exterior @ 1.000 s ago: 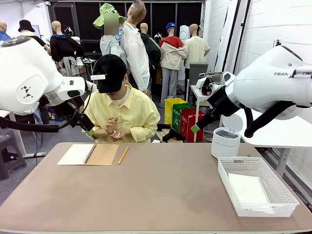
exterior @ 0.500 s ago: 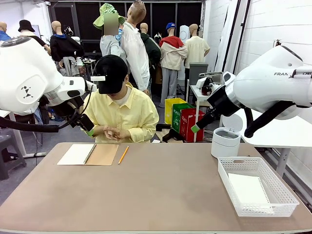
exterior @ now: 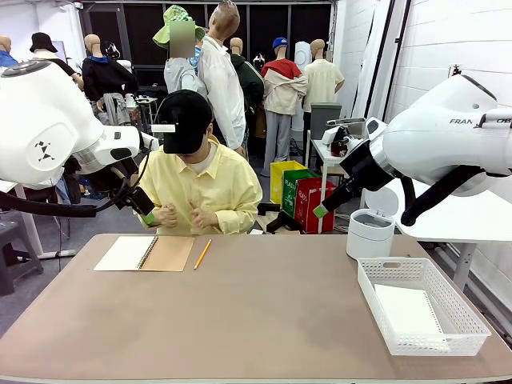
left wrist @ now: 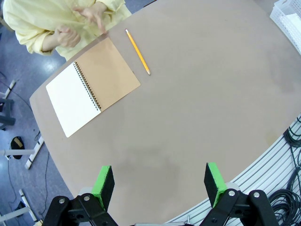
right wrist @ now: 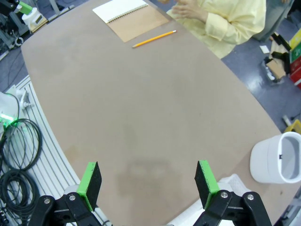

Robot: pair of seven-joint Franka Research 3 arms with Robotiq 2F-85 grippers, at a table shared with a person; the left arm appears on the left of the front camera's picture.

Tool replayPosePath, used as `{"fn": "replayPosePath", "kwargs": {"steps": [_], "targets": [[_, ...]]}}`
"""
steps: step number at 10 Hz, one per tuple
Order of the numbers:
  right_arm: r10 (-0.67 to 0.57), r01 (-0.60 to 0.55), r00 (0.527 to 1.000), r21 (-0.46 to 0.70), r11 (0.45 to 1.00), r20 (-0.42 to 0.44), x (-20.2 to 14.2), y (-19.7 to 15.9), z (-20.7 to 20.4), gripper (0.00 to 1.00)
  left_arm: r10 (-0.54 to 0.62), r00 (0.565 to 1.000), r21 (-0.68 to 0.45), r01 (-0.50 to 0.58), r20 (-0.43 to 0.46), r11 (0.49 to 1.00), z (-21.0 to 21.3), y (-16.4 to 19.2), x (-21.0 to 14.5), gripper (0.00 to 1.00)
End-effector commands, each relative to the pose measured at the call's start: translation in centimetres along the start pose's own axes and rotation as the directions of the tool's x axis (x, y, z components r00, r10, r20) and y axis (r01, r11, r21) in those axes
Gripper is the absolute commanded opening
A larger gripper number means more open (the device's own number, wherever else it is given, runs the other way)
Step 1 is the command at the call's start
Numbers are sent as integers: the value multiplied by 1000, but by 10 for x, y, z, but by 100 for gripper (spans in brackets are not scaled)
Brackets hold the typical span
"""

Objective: Sort the paper based on its condition.
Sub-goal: If a person hands you a paper, place it in the Organizing basket , and if it's crumpled, put it in the Trash can.

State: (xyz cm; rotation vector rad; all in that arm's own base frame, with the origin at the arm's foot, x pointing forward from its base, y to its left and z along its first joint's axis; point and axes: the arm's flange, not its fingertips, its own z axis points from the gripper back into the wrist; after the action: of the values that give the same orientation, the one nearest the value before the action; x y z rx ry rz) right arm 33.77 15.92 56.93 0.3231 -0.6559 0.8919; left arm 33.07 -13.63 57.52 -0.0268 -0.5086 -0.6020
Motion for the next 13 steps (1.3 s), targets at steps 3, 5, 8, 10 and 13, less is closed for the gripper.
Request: {"fn": "replayPosePath", "kwargs": {"steps": [3,5,8,10,13], "targets": [[1,-1,1000,-1,1000,-1,0,0,0,100,1,1000,-3,-1,9,1000,-1,1,-1,100],[1,-1,1000,-1,1000,-1,0,0,0,100,1,1000,-3,-1,9,1000,-1,1,-1,100],[1,-1,1000,-1,1000,-1,0,0,0,100,1,1000,-3,-1,9,1000,-1,1,-1,100],[1,-1,1000,-1,1000,-1,0,0,0,100,1,1000,-3,-1,9,1000,-1,1,-1,100],[1,-1,1000,-1,1000,-1,0,0,0,100,1,1000,-3,-1,9,1000,-1,1,-1,100]]}}
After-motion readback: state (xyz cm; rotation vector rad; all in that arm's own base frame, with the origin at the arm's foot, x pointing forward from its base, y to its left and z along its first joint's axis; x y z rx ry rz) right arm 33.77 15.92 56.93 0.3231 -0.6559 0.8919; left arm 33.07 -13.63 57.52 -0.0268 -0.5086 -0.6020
